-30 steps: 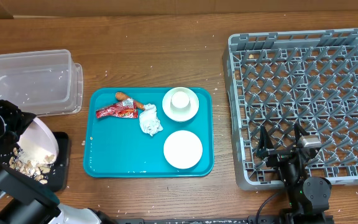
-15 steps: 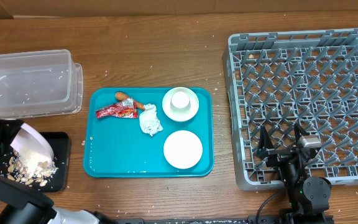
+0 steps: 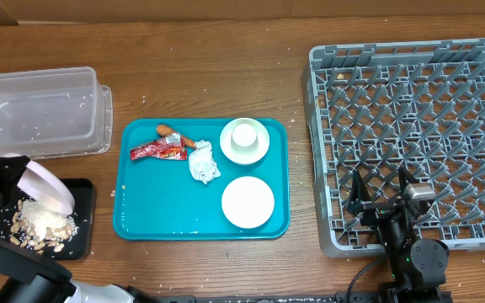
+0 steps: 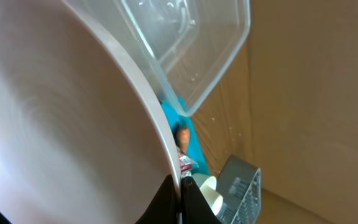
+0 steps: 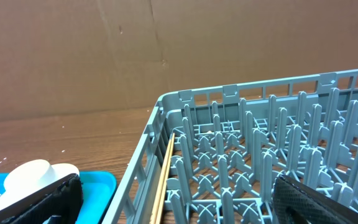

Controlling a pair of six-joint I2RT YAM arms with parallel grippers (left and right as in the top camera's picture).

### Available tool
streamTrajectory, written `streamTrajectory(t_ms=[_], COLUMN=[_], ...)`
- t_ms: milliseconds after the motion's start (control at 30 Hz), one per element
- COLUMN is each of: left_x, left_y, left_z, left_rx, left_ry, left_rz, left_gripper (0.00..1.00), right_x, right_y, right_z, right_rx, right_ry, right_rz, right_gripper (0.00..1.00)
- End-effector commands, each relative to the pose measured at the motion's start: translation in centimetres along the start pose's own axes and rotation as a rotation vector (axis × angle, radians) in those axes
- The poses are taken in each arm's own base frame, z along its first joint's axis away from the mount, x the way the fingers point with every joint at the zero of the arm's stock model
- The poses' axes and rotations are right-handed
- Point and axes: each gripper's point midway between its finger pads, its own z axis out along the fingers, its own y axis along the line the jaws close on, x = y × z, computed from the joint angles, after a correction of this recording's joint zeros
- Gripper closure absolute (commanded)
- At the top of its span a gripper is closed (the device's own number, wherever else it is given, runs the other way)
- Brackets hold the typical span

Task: Sort waste into correct bins and load items into the dishwasher
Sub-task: 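Tilt the plate with the left gripper to dump rice onto the black tray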

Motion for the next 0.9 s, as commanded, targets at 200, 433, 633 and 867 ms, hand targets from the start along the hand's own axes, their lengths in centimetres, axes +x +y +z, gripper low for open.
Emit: streamTrajectory(t_ms=[200, 433, 633, 867], left_x=[-0.1, 0.1, -0.3, -0.1], left_y=[-0.9, -2.0, -4.3, -1.7], left_z=[-0.7, -1.4, -3.1, -3.1], left_rx=[0.049, 0.137, 0.323, 0.197], left_ry=[0.000, 0.007, -0.018, -0.020], left_rz=[-0.029, -0.038, 0.023, -0.050], left_gripper=[0.96, 0.96, 0.96, 0.96], right_x=[0.2, 0.2, 0.2, 0.2], right_y=[0.0, 0.0, 0.0, 0.0], right_z=[0.0, 0.0, 0.0, 0.0], right_rx=[0.001, 0.001, 0.001, 0.000], right_ry=[-0.004, -0.004, -0.004, -0.004], right_rz=[-0.004, -0.004, -0.004, -0.004], right_gripper=[0.00, 0.00, 0.00, 0.00])
